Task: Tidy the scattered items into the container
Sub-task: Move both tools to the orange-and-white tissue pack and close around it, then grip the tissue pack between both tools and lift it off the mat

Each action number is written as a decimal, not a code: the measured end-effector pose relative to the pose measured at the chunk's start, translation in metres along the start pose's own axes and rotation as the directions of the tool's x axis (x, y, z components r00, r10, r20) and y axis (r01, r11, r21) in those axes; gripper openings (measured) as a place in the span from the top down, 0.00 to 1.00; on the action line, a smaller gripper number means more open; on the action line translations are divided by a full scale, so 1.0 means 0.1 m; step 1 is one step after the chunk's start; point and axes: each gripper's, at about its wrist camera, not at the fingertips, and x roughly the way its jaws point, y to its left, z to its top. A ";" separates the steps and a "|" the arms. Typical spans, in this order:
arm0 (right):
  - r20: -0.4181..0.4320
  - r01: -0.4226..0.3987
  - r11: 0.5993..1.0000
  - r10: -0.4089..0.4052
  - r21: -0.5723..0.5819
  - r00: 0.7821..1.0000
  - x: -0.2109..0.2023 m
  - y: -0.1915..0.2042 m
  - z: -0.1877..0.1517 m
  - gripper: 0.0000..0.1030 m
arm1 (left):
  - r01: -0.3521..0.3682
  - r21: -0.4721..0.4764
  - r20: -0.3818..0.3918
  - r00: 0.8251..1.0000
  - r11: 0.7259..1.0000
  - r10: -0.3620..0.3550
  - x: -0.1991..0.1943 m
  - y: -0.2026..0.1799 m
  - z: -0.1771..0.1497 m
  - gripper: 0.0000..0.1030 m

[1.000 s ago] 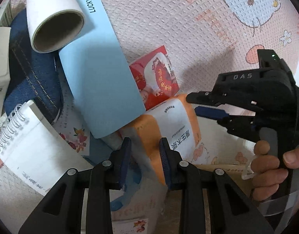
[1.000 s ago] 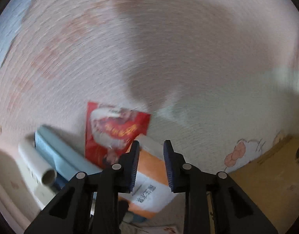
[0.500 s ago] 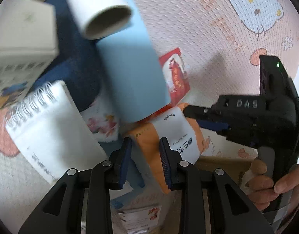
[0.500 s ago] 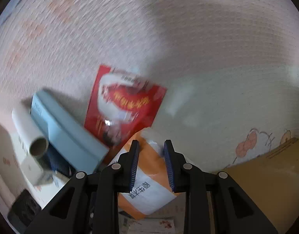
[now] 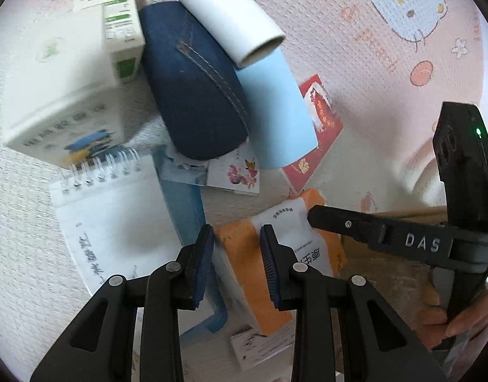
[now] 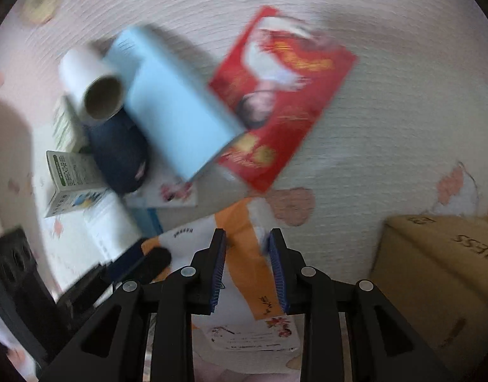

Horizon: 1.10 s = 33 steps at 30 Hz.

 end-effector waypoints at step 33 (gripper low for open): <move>-0.002 -0.202 0.978 0.202 -0.058 0.979 0.12 0.19 -0.19 0.83 | 0.150 0.197 0.037 0.986 0.969 -0.160 -0.25 -0.35 -0.31 0.86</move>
